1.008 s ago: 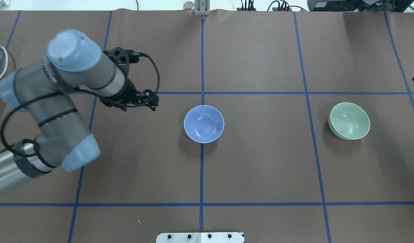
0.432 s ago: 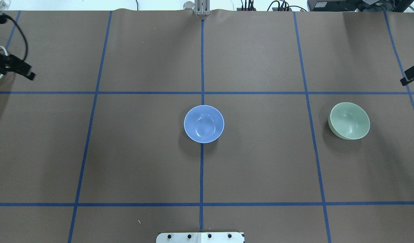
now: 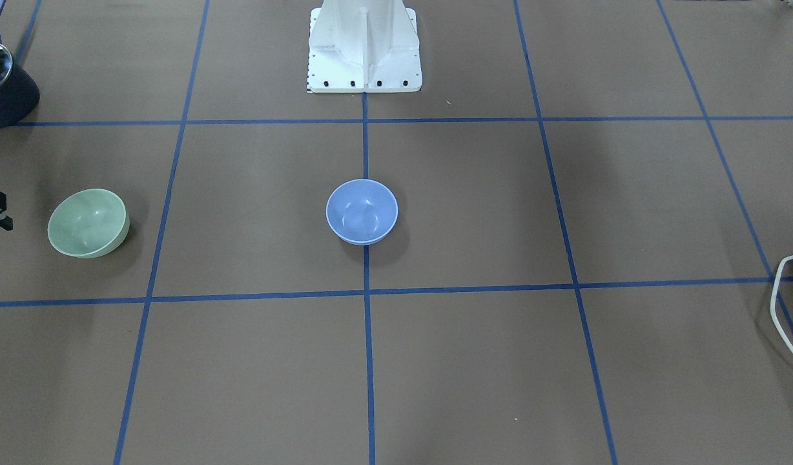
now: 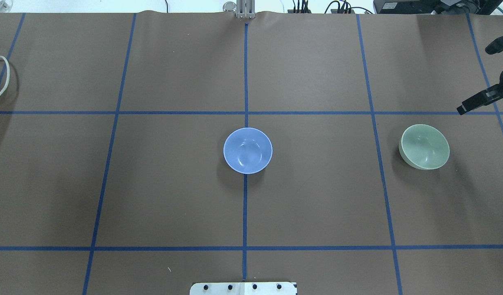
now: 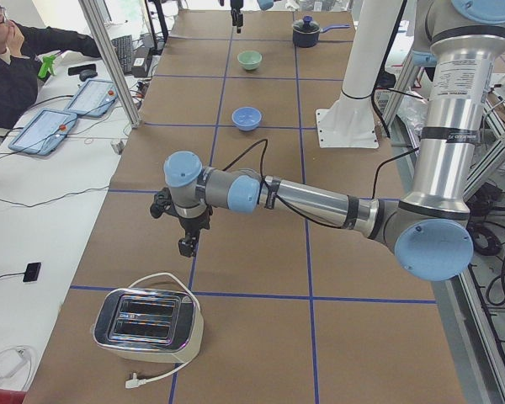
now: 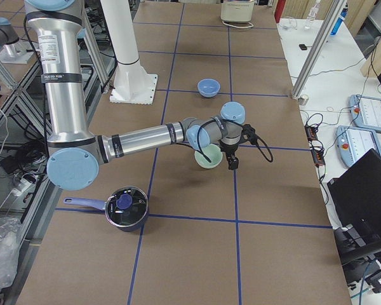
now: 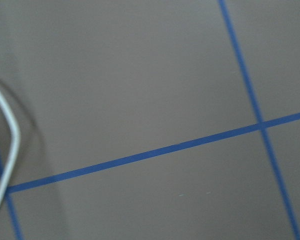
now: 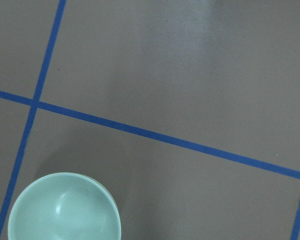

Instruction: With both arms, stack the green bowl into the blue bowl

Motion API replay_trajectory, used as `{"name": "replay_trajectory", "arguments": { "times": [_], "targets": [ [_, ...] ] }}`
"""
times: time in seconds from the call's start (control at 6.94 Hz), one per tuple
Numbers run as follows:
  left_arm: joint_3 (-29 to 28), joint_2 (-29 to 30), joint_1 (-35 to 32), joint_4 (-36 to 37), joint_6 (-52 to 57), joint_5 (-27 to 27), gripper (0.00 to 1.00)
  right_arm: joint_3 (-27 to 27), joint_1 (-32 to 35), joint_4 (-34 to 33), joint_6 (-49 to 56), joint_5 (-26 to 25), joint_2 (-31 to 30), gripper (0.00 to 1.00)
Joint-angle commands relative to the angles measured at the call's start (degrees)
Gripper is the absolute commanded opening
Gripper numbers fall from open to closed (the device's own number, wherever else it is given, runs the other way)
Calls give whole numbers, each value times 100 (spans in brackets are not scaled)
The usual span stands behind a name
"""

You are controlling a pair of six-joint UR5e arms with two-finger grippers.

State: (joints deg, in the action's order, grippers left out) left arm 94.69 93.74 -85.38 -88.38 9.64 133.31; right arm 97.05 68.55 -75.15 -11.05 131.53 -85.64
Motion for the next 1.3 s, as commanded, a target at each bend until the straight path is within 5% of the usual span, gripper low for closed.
{"name": "replay_trajectory", "arguments": {
  "times": [0.0, 0.29, 0.72, 1.01, 1.15],
  "targets": [
    [-30, -399, -224, -22, 424, 10, 99, -134, -428, 229, -63, -180, -23, 100],
    [-21, -418, -216, -22, 424, 37, 99, -195, -833, 255, -169, -549, -40, 96],
    [-29, -418, -216, -22, 424, 45, 99, -230, -1089, 264, -265, -567, -84, 75],
    [-29, -418, -216, -22, 424, 45, 99, -230, -1090, 264, -266, -567, -154, 19],
    [-29, -418, -216, -13, 424, 37, 99, -213, -1090, 264, -257, -567, -216, 0]
  ]
}}
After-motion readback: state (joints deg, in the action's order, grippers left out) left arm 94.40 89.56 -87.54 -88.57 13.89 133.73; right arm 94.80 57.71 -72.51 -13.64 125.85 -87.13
